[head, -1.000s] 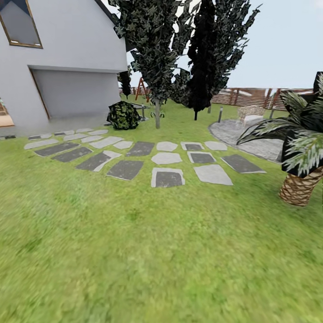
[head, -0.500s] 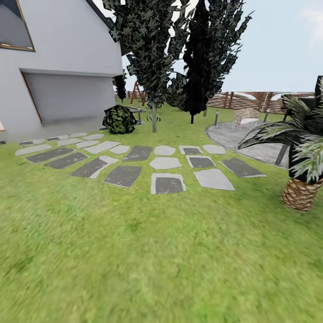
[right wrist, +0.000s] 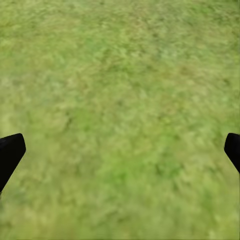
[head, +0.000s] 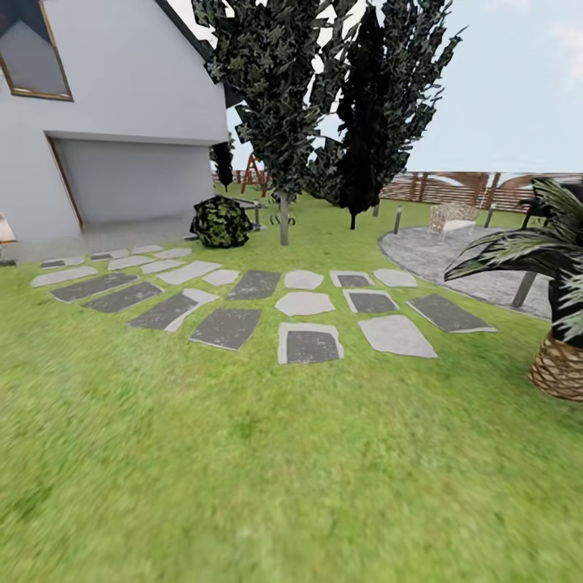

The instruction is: Take the three Easter eggs out of the wicker basket on the lawn in the garden, then place them on the lawn next to a single tree (choose any tree) so that all three eggs are next to the same tree and none are left in the basket.

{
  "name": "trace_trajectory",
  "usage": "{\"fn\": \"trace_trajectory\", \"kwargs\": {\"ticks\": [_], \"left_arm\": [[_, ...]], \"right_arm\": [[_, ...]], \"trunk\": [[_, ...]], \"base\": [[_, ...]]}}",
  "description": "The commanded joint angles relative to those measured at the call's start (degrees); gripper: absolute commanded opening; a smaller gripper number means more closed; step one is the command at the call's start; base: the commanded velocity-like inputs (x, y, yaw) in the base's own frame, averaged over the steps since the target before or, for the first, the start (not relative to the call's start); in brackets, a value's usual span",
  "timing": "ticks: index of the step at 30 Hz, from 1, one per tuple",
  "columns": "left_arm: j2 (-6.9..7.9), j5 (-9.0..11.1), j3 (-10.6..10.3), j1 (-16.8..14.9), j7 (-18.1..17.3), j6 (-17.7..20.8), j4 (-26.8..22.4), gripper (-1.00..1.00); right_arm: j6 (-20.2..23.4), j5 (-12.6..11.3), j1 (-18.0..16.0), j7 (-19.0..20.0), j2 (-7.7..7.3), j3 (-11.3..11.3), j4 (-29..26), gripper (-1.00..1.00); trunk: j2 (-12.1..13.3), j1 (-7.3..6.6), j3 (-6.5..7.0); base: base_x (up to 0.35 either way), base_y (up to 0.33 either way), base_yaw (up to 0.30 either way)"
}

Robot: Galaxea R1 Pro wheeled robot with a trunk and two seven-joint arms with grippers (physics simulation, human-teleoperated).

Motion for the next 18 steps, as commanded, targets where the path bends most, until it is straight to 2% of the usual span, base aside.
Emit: {"fn": "trace_trajectory", "kwargs": {"ticks": [1, 18], "left_arm": [[-0.02, -0.3, 0.4, -0.1, 0.0, -0.2, 0.0, 1.0], [-0.02, -0.3, 0.4, -0.1, 0.0, -0.1, 0.0, 1.0]], "right_arm": [[-0.2, -0.4, 0.0, 0.0, -0.01, 0.2, 0.0, 1.0], [-0.2, -0.4, 0.0, 0.0, -0.01, 0.2, 0.0, 1.0]], "trunk": [[-0.1, 0.07, -0.1], [-0.1, 0.07, -0.06]], "base": [[0.326, -0.075, 0.037], [0.326, -0.083, 0.003]]}}
